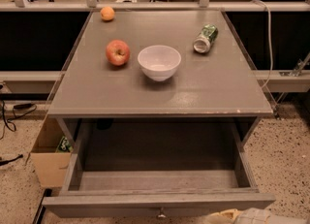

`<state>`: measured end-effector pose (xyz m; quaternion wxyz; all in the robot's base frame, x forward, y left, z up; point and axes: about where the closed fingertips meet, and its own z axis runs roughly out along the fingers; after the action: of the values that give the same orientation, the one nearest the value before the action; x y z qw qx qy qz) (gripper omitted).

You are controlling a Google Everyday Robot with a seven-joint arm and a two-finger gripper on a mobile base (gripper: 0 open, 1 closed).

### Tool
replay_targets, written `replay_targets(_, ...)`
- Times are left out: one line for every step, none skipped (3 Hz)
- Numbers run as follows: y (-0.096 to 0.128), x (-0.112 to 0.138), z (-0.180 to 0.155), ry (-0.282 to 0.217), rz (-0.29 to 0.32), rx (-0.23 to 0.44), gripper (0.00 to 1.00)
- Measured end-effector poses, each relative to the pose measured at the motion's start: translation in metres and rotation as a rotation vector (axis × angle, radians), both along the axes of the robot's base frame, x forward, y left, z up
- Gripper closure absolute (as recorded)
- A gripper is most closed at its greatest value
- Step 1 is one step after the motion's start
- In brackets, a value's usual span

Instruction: Close top drawer

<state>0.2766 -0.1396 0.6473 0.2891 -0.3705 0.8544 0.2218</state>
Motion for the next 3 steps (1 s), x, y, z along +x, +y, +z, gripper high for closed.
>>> replay_targets(0.005,0.005,-0.009,0.003,0.020,0.005,1.00)
replay_targets(0.010,0.010,-0.019,0.008,0.032,0.005,1.00)
replay_targets(0.010,0.011,-0.020,0.008,0.032,0.005,0.81)
